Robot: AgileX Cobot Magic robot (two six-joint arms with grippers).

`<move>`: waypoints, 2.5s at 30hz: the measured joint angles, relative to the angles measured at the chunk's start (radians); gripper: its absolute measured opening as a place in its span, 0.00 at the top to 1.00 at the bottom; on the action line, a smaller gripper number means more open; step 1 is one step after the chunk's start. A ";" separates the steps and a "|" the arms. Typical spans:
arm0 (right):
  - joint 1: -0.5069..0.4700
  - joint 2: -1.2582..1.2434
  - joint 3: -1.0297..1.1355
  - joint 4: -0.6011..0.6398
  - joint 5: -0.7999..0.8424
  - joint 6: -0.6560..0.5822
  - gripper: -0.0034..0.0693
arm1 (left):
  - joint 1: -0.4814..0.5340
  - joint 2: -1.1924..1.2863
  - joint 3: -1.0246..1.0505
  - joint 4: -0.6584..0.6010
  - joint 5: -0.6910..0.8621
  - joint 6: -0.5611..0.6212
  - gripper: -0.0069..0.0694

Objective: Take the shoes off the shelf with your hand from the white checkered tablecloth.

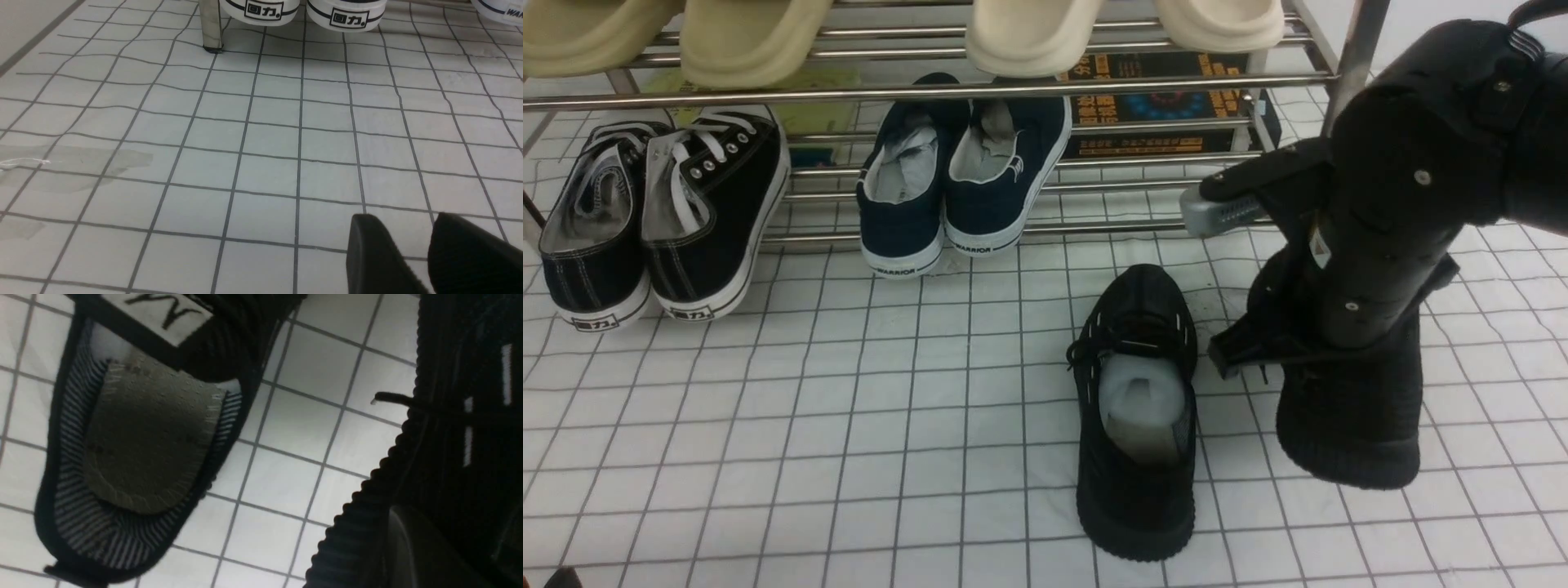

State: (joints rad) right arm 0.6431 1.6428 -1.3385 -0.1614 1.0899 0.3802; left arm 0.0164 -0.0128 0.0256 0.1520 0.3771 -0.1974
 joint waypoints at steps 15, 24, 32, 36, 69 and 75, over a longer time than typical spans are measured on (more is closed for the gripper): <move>0.010 0.035 0.006 0.016 -0.142 0.019 0.94 | 0.000 0.000 0.000 0.000 0.000 0.000 0.59; 0.012 0.121 0.006 0.041 -0.100 0.018 0.93 | 0.000 0.000 0.000 0.000 0.000 0.000 0.59; 0.052 0.132 0.006 0.011 -0.082 -0.034 0.93 | 0.000 0.000 0.000 0.000 0.000 0.000 0.59; 0.105 0.133 0.006 -0.018 -0.084 -0.037 0.93 | 0.000 0.000 0.000 0.000 0.000 0.000 0.59; 0.118 -0.207 -0.145 -0.097 0.141 -0.084 0.97 | 0.000 0.000 0.000 0.000 0.001 0.000 0.59; 0.118 -0.509 -0.046 -0.055 0.145 -0.087 0.97 | 0.000 0.000 0.000 0.000 0.001 0.000 0.59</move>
State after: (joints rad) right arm 0.7613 1.1343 -1.3842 -0.2164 1.2352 0.2934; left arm 0.0164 -0.0128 0.0256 0.1520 0.3780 -0.1974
